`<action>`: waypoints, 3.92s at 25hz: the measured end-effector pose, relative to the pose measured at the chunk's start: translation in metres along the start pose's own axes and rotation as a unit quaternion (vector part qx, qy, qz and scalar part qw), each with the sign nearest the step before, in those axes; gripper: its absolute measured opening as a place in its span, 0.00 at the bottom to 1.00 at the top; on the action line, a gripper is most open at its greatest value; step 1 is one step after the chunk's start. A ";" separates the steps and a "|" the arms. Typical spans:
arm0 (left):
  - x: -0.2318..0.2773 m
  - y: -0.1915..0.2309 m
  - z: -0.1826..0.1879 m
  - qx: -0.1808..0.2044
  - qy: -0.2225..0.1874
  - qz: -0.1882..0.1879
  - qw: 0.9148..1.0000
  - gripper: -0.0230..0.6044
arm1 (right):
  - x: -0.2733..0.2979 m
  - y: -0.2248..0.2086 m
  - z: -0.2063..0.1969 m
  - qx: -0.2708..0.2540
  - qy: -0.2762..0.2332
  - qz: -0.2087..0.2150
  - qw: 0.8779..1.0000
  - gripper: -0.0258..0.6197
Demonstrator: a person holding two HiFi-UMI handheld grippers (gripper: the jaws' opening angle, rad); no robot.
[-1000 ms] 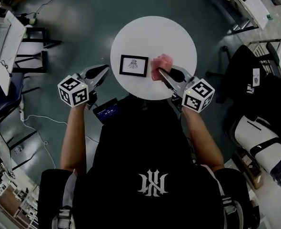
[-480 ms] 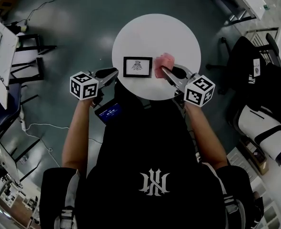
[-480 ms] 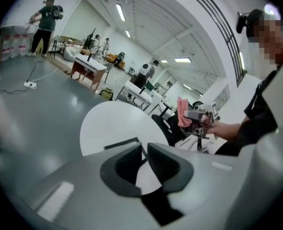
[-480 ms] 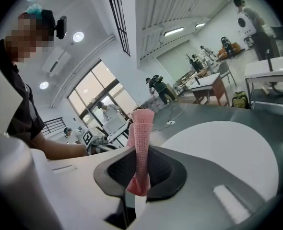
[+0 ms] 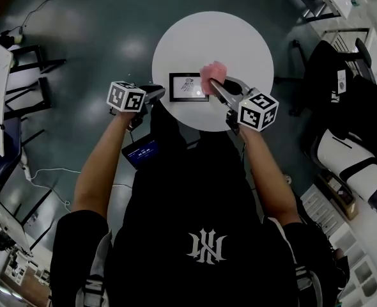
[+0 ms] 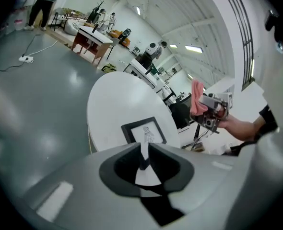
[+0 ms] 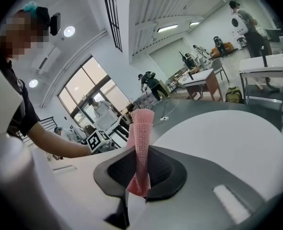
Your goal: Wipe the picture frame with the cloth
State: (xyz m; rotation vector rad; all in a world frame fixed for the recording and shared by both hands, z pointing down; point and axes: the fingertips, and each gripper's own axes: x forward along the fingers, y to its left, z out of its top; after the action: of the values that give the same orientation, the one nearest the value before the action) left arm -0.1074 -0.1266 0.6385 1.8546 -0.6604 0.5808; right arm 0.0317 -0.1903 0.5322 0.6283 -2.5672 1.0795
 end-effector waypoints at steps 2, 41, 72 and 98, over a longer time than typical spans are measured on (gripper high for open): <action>0.007 0.011 -0.004 -0.012 0.006 0.000 1.000 0.11 | 0.016 0.001 -0.010 -0.007 0.007 0.002 1.000 0.08; 0.054 0.029 -0.014 -0.075 0.042 0.001 0.996 0.12 | 0.154 -0.027 -0.104 -0.033 0.170 -0.135 0.976 0.08; 0.058 0.024 -0.015 -0.071 0.049 -0.002 0.996 0.14 | 0.128 -0.040 -0.116 -0.135 0.215 -0.172 0.952 0.08; 0.060 0.021 -0.015 -0.070 0.068 -0.005 0.995 0.15 | 0.039 -0.083 -0.136 -0.103 0.224 -0.246 0.937 0.08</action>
State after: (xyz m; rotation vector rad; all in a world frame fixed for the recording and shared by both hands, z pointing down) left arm -0.0789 -0.1298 0.6968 1.6720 -0.5861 0.6315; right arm 0.0511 -0.1538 0.6907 0.8039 -1.9491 0.6750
